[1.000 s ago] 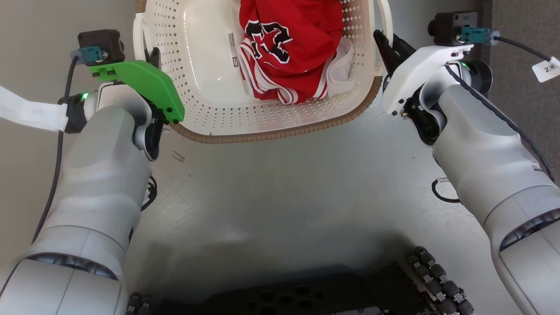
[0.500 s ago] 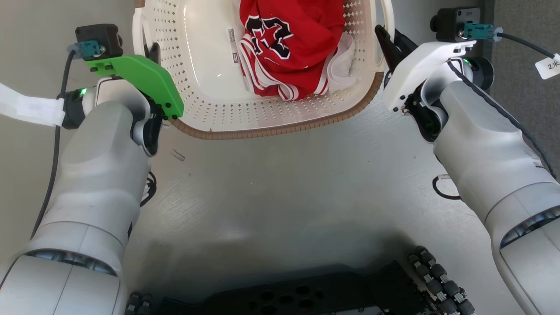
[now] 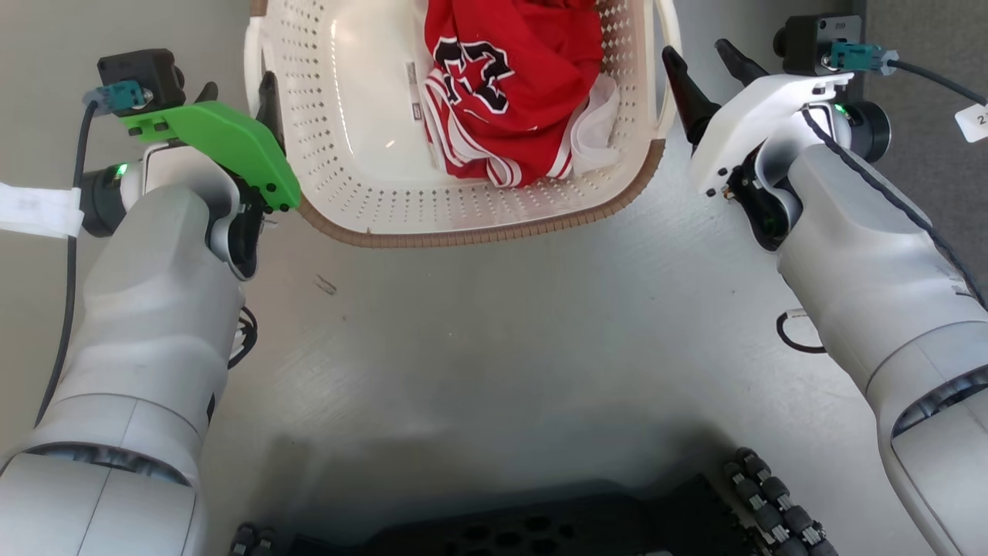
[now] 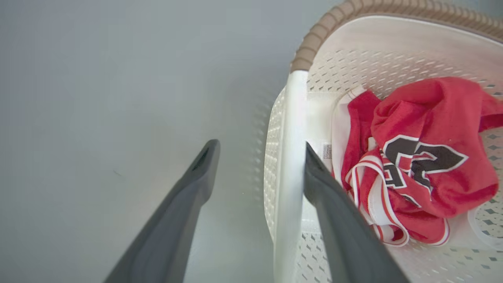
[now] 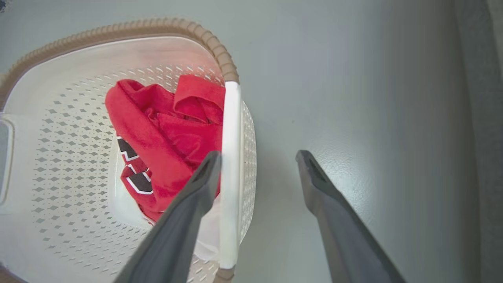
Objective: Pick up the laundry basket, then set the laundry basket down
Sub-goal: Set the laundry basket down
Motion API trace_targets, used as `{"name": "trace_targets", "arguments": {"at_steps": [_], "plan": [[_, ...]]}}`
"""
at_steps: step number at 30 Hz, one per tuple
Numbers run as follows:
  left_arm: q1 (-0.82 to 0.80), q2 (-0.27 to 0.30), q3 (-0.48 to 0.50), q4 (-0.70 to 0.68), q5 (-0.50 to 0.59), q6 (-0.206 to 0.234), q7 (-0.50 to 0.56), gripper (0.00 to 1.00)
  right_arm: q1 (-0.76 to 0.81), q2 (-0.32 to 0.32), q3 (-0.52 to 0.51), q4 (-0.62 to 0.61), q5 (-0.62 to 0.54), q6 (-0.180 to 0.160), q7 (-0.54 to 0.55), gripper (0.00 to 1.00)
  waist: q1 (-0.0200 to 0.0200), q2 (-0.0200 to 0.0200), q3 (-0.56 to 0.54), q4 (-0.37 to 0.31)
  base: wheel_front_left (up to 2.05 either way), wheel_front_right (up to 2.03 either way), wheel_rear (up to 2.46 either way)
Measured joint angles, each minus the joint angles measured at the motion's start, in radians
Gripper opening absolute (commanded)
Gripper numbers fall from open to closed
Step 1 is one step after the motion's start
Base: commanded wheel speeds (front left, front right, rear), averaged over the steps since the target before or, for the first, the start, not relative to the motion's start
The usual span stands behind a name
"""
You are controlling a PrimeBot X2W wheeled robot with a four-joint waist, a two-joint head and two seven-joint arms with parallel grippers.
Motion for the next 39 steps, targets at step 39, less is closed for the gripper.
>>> {"name": "trace_targets", "arguments": {"at_steps": [39], "plan": [[0.212, 0.030, -0.006, -0.129, 0.051, 0.002, -0.088, 1.00, 0.231, -0.058, -0.094, -0.172, -0.025, -0.013, -0.021, 1.00, 0.0000, 0.0000, -0.425, -0.013, 0.00, 0.00, 0.00]]}}
